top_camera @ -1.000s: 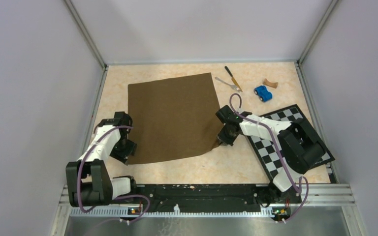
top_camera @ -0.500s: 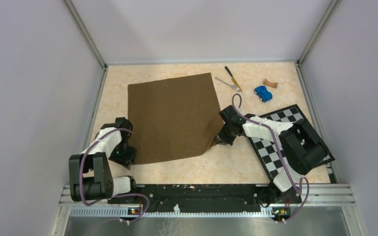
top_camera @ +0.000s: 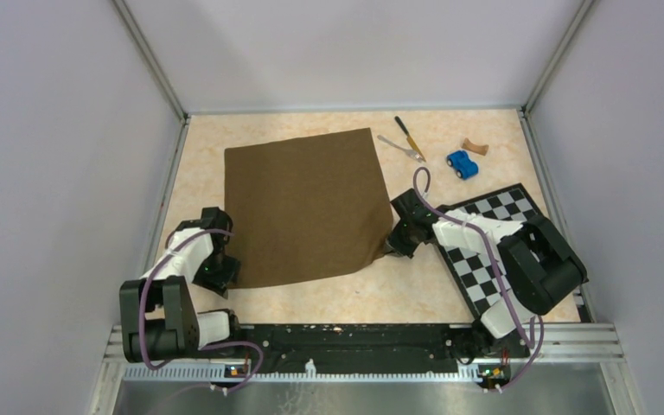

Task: Fold the napkin into a case and place the utensils inside
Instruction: Pick up the flattened napkin from the center of the board.

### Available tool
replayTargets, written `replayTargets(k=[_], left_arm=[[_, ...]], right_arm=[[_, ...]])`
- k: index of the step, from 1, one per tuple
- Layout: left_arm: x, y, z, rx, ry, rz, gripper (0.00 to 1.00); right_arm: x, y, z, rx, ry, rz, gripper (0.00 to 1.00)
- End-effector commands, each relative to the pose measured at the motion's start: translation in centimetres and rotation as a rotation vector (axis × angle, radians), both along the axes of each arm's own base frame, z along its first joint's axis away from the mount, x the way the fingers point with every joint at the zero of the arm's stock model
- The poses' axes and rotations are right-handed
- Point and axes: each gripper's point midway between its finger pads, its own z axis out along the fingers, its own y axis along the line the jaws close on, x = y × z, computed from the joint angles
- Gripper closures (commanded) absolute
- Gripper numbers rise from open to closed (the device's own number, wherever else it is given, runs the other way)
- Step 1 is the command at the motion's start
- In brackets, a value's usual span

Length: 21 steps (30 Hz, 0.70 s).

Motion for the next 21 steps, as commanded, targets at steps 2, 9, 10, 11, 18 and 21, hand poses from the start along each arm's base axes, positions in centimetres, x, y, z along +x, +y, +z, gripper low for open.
replayTargets(k=[2,9,10,11,18,21], left_arm=[[1.7,0.5,0.7,0.025,-0.082,0.003,0.44],[1.6,1.0,0.6,0.054,-0.088,0.006,0.45],[1.4,1.1,0.4,0.059,-0.08,0.017,0.45],[1.2,1.1,0.2,0.061,-0.071,0.028,0.45],[0.9,0.9,-2.2,0.052,-0.025,0.049,0.49],[0.8,0.5,-3.0,0.03,-0.039,0.052,0.66]], right_arm=[[-0.3,-1.7,-0.5,-0.059,0.004,-0.028,1.0],[-0.5,-2.1,-0.6,-0.079,0.008,-0.03,1.0],[-0.4,-2.2,-0.6,-0.081,0.008,-0.034,1.0],[-0.4,-2.2,-0.6,-0.082,0.005,-0.036,1.0],[-0.4,-2.3,-0.4,-0.086,0.009,-0.04,1.0],[-0.5,-2.4,-0.4,-0.09,0.007,-0.033,1.0]])
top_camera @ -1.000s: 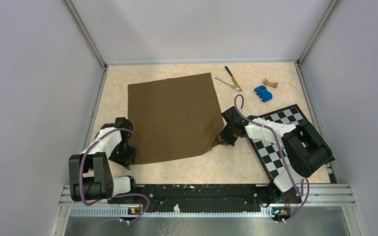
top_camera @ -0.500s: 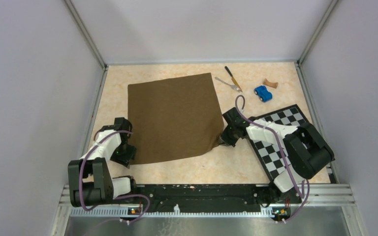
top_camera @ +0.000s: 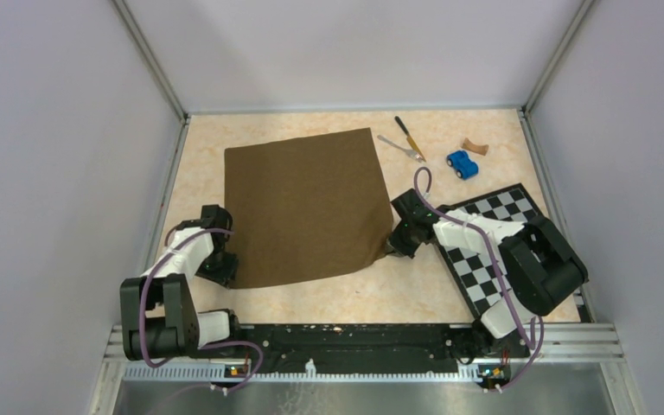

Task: Fold the napkin into a case and place the utensils inside
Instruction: Pick up the flattened napkin from the center of the board, then flatten the napkin at the center of the board.

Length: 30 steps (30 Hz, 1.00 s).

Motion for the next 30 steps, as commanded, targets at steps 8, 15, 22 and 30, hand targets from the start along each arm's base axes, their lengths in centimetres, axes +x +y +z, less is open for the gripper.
replayTargets(k=[8,15,22,30], left_arm=[[2.8,1.0,1.4,0.048,-0.206,-0.036,1.0],[7.1,1.7,19.3,0.169,-0.742,-0.179,1.0],[1.8,0.7,40.6,0.389,-1.443,-0.28,1.0],[-2.4,-0.1,51.7,0.552,-1.735,-0.342,1.0]], right_arm=[[2.2,0.4,4.1,0.017,-0.238,0.202,1.0],[1.8,4.7,19.7,0.326,-0.807,0.542,1.0],[-4.4,3.5,37.2,0.452,-1.299,0.752,1.0],[-6.7,2.1,45.7,0.553,-1.464,0.641,1.0]])
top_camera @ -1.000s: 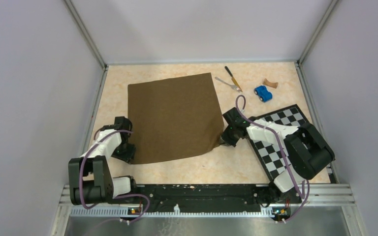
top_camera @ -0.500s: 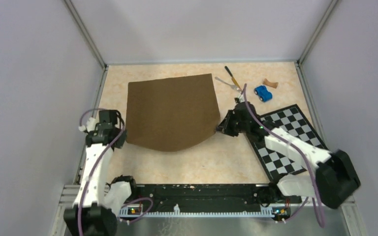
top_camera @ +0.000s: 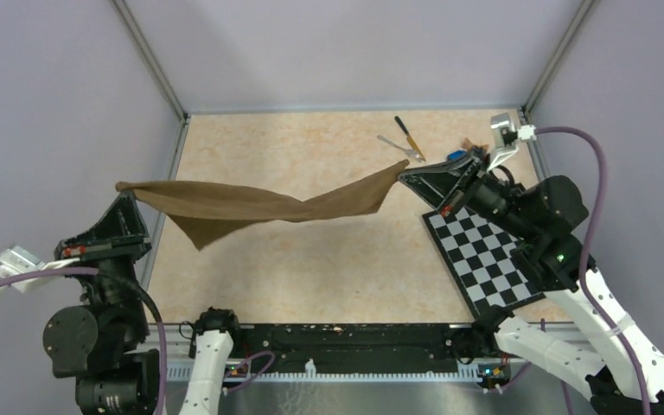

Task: Fold the napkin into a case and place the utensils inside
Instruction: Flatten the napkin at the center of the board.

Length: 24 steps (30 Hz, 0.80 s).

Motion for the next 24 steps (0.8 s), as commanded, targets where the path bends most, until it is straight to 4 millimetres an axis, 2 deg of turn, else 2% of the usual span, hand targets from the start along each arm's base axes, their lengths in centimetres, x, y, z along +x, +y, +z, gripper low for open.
replayTargets(k=[1,2,5,8,10,14,16,17,20,23,24], left_arm=[[2.4,0.6,2.3,0.083,-0.014,0.033,1.0],[3.3,1.1,2.1,0.075,-0.001,0.054,1.0],[7.3,2.7,0.8,0.058,0.062,0.118,1.0],[13.1,4.6,-2.0,0.047,0.174,0.184,1.0],[17.1,5.6,-4.6,0.065,0.251,0.216,1.0],[25.1,6.3,-11.1,0.094,0.412,0.198,1.0],[28.7,6.7,-15.2,0.085,0.516,0.192,1.0],[30.2,7.1,-17.6,0.058,0.591,0.188,1.0],[34.8,7.4,-23.8,0.045,0.73,0.116,1.0],[38.9,6.8,-29.0,0.056,0.782,-0.012,1.0],[39.9,6.7,-30.0,0.061,0.791,-0.04,1.0]], right_arm=[[1.8,-0.2,2.5,0.062,-0.005,-0.076,1.0],[3.0,-0.3,2.7,0.065,0.01,-0.125,1.0],[7.4,-0.3,1.6,0.021,0.085,-0.285,1.0],[12.3,-0.1,-0.9,-0.016,0.165,-0.396,1.0],[15.8,-0.3,-3.0,-0.028,0.229,-0.444,1.0],[22.6,0.1,-7.3,-0.075,0.322,-0.498,1.0],[25.7,0.6,-9.5,-0.09,0.351,-0.514,1.0],[27.5,1.1,-11.6,-0.11,0.374,-0.518,1.0],[31.6,2.2,-15.5,-0.162,0.408,-0.529,1.0],[34.9,3.4,-19.1,-0.209,0.441,-0.513,1.0],[35.8,3.9,-20.7,-0.235,0.462,-0.498,1.0]])
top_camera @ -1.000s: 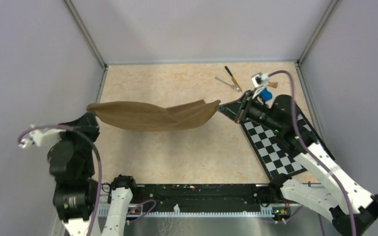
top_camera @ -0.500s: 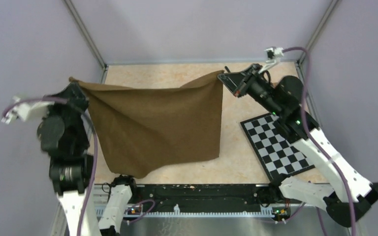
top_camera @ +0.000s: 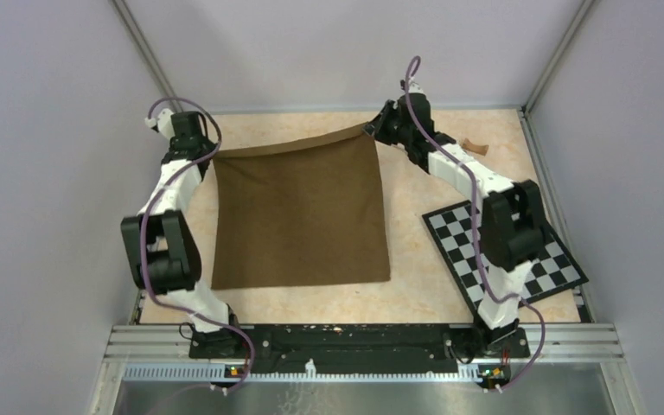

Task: Fold the napkin into a case and place the utensils inside
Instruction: Flatten the napkin at the center of the board, then fold and flatten the napkin at the center of the board.

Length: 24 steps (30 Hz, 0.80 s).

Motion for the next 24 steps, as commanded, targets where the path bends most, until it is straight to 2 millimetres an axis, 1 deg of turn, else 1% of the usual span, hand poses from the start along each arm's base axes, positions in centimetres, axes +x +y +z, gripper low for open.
replayTargets(k=[1,3,4,5,7,9,10,12,13,16,17,21,24], left_arm=[[5.5,0.0,-1.1,-0.033,-0.065,-0.135,1.0],[6.6,-0.5,-2.3,-0.063,-0.051,-0.197,1.0],[7.0,-0.5,-2.6,-0.061,-0.051,-0.22,1.0],[7.2,-1.0,-2.8,-0.068,-0.051,-0.264,1.0],[7.0,-1.3,-3.1,-0.073,-0.027,-0.293,1.0],[5.9,-1.6,-3.5,-0.085,0.021,-0.308,1.0],[5.0,-1.9,-4.0,-0.1,0.058,-0.315,1.0],[2.5,-2.8,-5.0,-0.152,0.146,-0.328,1.0],[1.1,-3.5,-5.3,-0.183,0.178,-0.344,1.0],[-3.6,-5.6,-6.9,-0.236,0.24,-0.398,1.0],[-5.1,-5.9,-7.2,-0.235,0.253,-0.408,1.0],[-11.1,-5.9,-8.5,-0.205,0.339,-0.366,1.0],[-14.7,-5.9,-10.0,-0.206,0.411,-0.324,1.0]], right_arm=[[4.9,1.2,0.2,0.006,-0.063,0.034,1.0],[6.1,1.9,-1.7,0.0,-0.023,0.065,1.0],[6.4,2.2,-2.4,-0.002,-0.002,0.084,1.0],[6.6,2.5,-2.8,-0.005,0.013,0.105,1.0],[6.2,2.8,-3.8,-0.022,0.06,0.139,1.0],[5.0,2.8,-4.4,-0.033,0.11,0.169,1.0],[4.2,2.7,-4.7,-0.039,0.137,0.181,1.0],[2.0,2.3,-5.1,-0.041,0.192,0.207,1.0],[0.7,2.0,-5.0,-0.038,0.21,0.22,1.0],[-3.2,1.1,-6.0,-0.032,0.274,0.247,1.0],[-4.4,0.8,-6.4,-0.033,0.29,0.256,1.0],[-8.3,-0.2,-7.2,-0.038,0.325,0.302,1.0],[-11.1,-0.9,-9.1,-0.055,0.373,0.34,1.0]])
